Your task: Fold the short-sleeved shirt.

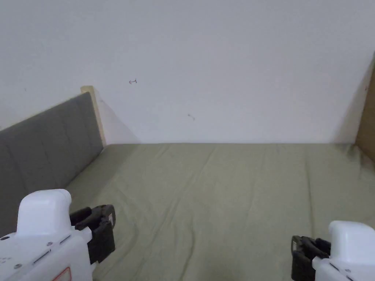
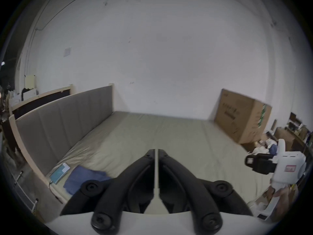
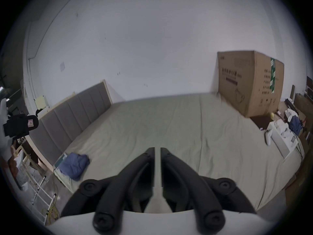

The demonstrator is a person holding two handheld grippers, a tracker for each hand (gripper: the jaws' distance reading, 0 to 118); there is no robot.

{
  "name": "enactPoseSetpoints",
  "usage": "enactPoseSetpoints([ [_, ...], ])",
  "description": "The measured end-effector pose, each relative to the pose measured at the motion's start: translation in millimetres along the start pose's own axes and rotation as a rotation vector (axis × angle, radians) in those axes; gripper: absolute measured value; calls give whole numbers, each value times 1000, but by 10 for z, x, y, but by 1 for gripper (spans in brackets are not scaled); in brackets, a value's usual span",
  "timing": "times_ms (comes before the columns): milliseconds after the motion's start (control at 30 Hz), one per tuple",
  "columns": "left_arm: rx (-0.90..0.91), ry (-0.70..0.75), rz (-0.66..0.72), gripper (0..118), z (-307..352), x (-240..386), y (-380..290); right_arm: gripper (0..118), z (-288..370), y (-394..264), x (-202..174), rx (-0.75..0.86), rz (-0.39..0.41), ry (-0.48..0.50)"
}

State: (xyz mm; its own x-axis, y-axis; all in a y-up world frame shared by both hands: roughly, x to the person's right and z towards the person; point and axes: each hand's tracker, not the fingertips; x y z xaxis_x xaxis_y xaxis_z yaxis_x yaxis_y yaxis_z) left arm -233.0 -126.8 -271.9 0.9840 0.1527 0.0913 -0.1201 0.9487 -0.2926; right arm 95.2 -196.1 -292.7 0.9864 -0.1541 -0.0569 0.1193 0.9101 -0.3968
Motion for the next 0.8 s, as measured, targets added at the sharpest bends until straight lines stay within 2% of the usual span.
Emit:
enactPoseSetpoints([
  [33, 4, 17, -22, 16, 38, 71, 41, 22, 57, 58, -9, 28, 0, -4],
  [67, 28, 30, -51, 38, 74, 157, 75, 35, 124, 109, -13, 58, -2, -7],
  [100, 57, 44, -62, 70, 99, 221, 84, 46, 186, 149, -12, 81, -7, -14],
  [133, 74, 52, -60, 108, 126, 284, 91, 61, 245, 187, -11, 96, -6, -18],
  [167, 94, 44, -43, 118, 148, 302, 85, 74, 310, 216, 0, 112, -7, -21],
  [200, 164, 39, -24, 117, 215, 325, 94, 86, 368, 235, 12, 128, -9, -23],
  [267, 165, 13, 3, 117, 289, 387, 111, 107, 502, 270, 39, 147, -10, -25],
  [333, 194, 17, 3, 117, 310, 405, 105, 118, 629, 294, 70, 176, -8, -14],
  [500, 170, 144, -115, 117, 233, 618, 66, 118, 827, 336, 29, 270, 74, -134],
  [600, 176, 156, -105, 117, 196, 737, -37, 118, 786, 343, -11, 254, 81, -165],
  [733, 83, 22, -103, 117, 77, 844, -101, 118, 673, 278, -35, 225, 72, -154],
  [800, 33, -13, -153, 117, -17, 874, -139, 118, 643, 246, -51, 209, 69, -144],
])
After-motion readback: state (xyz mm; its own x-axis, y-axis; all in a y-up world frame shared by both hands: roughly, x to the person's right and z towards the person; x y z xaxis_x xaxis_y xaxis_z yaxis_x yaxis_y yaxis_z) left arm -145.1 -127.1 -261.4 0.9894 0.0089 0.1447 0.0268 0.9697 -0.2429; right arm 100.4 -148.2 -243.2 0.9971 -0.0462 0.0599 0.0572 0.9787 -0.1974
